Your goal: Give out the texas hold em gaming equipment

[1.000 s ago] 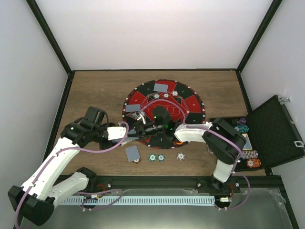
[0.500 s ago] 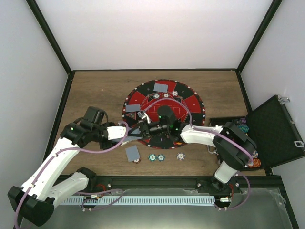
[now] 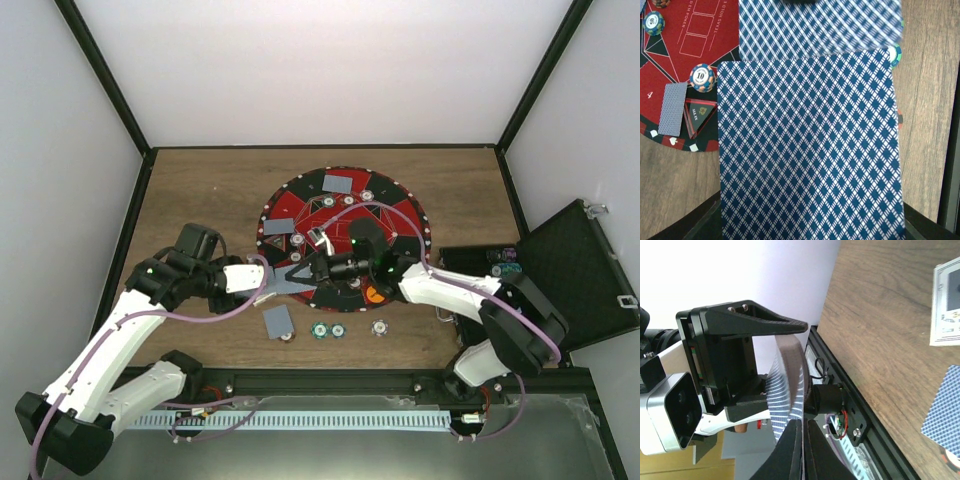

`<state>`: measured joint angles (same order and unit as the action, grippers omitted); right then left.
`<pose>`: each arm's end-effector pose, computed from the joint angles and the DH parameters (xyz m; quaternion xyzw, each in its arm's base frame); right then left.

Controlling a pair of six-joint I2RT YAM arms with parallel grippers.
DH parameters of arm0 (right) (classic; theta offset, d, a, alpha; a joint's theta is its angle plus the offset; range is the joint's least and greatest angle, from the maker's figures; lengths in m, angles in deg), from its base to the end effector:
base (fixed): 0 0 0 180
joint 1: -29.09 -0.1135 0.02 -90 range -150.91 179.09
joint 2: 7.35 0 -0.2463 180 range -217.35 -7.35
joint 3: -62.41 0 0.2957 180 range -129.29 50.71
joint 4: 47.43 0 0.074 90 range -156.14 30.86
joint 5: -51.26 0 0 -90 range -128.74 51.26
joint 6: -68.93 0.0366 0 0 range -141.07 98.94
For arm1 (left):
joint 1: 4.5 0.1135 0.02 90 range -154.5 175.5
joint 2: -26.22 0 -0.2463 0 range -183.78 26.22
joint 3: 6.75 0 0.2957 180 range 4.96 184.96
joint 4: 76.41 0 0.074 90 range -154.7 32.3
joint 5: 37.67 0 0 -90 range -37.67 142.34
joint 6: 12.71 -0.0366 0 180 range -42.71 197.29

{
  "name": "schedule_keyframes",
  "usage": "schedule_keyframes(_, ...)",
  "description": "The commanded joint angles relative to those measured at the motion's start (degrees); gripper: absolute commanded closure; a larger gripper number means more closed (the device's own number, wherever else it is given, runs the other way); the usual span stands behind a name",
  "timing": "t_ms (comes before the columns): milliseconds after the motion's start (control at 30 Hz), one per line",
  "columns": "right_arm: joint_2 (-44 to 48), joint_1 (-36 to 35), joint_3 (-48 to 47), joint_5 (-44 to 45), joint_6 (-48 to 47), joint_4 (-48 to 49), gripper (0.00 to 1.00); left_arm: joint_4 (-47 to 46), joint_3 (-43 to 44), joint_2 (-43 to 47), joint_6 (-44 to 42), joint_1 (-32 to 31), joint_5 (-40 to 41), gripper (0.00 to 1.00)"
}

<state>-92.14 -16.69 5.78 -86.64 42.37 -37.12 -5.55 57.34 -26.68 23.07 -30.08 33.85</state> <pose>0.2261 0.2713 0.1890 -0.1228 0.7666 0.6287 0.0442 0.1902 -0.1039 0.2735 0.6433 0.7039 -0.0863 0.2885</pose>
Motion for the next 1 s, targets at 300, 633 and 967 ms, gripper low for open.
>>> schedule_keyframes(300, 8.6, 10.6, 4.6, -2.1, -9.6, -16.6, 0.99, -2.0, 0.5, 1.6, -0.3, 0.1, -1.4, 0.95)
schedule_keyframes(633, 5.3, 22.8, 6.4, -1.1, -21.4, -26.1, 0.99, -1.3, 1.1, 1.7, -0.4, 0.1, -1.2, 0.95)
schedule_keyframes(967, 0.5, 26.7, 5.4, 6.5, -28.7, -32.6, 0.99, -0.7, 1.1, 2.2, -0.7, 0.1, -0.7, 0.95)
